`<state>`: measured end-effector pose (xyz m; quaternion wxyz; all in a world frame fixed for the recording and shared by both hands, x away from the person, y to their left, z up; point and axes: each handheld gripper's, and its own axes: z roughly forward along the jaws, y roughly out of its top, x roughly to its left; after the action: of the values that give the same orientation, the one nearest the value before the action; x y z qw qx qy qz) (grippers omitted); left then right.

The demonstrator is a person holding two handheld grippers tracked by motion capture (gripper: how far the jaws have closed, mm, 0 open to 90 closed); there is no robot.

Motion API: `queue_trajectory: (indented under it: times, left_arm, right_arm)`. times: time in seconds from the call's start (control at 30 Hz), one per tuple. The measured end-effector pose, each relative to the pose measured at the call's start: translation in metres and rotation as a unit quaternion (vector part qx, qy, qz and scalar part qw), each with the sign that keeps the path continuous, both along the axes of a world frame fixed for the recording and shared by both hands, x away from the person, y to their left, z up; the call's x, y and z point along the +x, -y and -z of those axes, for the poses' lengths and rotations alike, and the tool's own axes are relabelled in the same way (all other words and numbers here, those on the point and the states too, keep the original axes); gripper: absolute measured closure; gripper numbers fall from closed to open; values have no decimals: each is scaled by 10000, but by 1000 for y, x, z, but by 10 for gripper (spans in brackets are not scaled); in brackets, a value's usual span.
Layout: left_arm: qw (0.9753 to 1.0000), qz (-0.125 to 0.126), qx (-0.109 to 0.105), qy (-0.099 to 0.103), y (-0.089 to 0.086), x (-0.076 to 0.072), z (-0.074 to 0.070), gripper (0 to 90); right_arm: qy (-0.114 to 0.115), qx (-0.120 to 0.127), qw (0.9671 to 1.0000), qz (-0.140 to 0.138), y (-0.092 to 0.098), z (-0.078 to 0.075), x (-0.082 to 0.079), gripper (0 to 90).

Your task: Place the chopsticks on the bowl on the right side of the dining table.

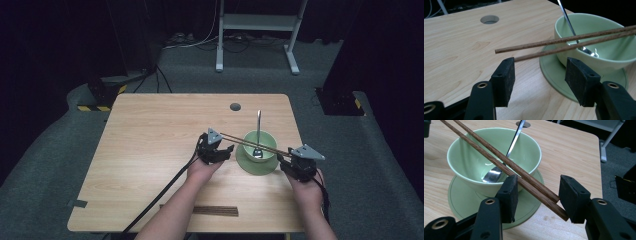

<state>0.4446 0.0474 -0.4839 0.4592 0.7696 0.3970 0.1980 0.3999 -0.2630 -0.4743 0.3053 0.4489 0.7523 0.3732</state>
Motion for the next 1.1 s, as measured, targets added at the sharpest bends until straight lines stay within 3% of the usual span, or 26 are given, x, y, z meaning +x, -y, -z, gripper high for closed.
queue_trajectory:
  times: [0.13, 0.27, 0.43, 0.67, 0.93, 1.1]
  left_arm:
    - [9999, -137, 46, 91, -7, -2, -1, 408]
    - [9995, -240, -29, 187, -14, 6, -3, 359]
    - [9996, -248, -135, -13, -10, 22, -2, 227]
    - [9997, 43, -180, -135, 3, 32, 1, 213]
    - [9999, 104, -25, -45, 5, 21, 3, 304]
    - [9997, 87, -209, 22, -2, 5, 5, 338]
  right_arm:
    - [14, 36, 10000, 20, 1, -1, -1, 500]
    - [28, 10, 10000, 77, 2, -1, -1, 488]
    - [34, -21, 9999, 144, 3, -2, -5, 464]
    - [-6, 56, 9997, 230, 7, 1, -10, 446]
    - [-70, 38, 9998, 174, 5, 8, -6, 443]
    - [-68, -7, 9998, 168, 5, 7, 0, 430]
